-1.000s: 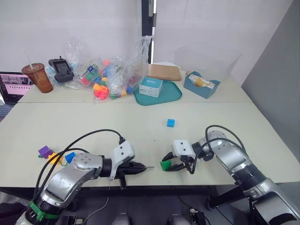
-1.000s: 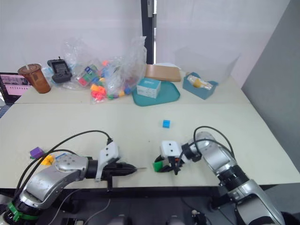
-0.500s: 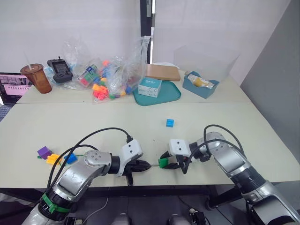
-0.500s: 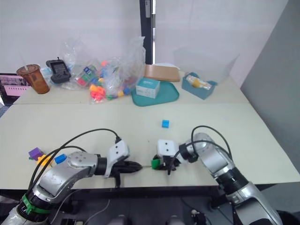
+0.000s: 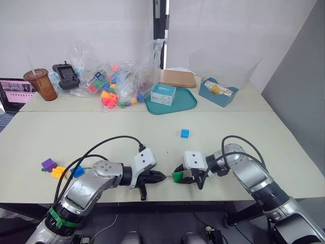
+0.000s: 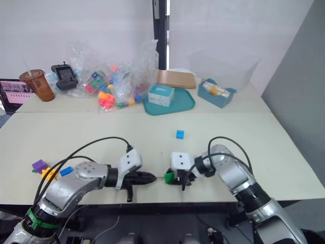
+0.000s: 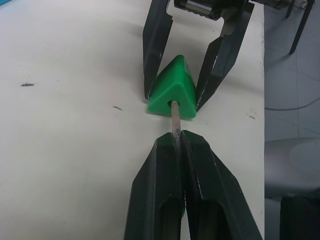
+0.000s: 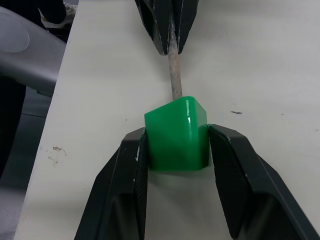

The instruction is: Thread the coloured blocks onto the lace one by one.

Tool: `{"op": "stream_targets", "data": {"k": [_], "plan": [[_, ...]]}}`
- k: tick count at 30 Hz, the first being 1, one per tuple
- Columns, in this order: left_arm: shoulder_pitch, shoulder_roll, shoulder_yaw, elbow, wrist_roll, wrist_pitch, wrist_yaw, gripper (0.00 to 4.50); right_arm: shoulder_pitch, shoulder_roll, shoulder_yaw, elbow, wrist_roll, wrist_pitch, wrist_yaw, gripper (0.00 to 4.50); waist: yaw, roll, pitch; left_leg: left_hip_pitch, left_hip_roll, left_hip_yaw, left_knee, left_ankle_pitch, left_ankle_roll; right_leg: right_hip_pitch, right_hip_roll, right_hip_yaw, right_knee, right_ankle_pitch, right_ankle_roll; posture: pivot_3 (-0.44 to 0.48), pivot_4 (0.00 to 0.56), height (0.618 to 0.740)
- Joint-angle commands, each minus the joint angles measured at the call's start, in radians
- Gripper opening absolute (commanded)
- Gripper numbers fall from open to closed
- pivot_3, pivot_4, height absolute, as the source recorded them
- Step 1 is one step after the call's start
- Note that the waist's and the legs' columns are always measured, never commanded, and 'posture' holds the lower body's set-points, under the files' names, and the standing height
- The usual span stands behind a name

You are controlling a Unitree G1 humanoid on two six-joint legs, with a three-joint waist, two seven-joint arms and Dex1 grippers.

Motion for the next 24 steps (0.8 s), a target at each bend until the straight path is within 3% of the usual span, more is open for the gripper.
{"op": "stream_targets", "data": {"k": [1,11,15,22,24], "plan": [[-0.033,-0.036,-0.025,-0.016,-0.002,-0.005,0.001,0.00,0.029,-0.016,0.035,0.005,-0.036,0.025,0.003,1.32,0.000,0.000,0.000,0.000,0.000,0.000,0.000,0.000,0.000,0.000,0.000,0.000,0.000,0.000,0.000,0.000,0.150,0.740],[-0.130,-0.142,-0.170,0.101,0.104,-0.073,-0.011,0.00,0.038,-0.023,0.034,-0.006,-0.039,0.044,-0.006,1.32,0.009,0.000,0.000,0.000,-0.001,0.000,0.000,0.000,0.000,0.002,-0.001,0.000,-0.001,0.000,0.000,0.000,0.150,0.740],[-0.122,-0.142,-0.143,0.126,0.114,-0.086,-0.017,0.00,0.042,-0.018,0.031,-0.014,-0.039,0.054,-0.014,1.32,0.015,0.000,0.000,0.009,-0.001,-0.001,0.000,0.000,0.000,0.013,-0.001,-0.002,-0.007,0.000,0.000,0.000,0.150,0.740],[-0.068,-0.067,-0.008,0.061,0.039,-0.030,-0.049,2.26,0.052,-0.023,0.020,-0.018,-0.038,0.066,-0.029,1.32,0.007,0.000,0.000,0.009,0.000,-0.001,0.000,0.000,0.000,0.014,0.000,-0.002,-0.007,0.000,0.001,0.000,0.150,0.740],[-0.033,-0.028,0.030,0.028,0.008,-0.015,-0.070,2.26,0.054,-0.023,0.020,-0.022,-0.037,0.068,-0.031,1.32,0.001,0.000,0.000,0.009,0.000,-0.001,-0.001,0.000,0.000,0.013,0.000,-0.002,-0.007,0.000,0.001,0.000,0.150,0.740]]}}
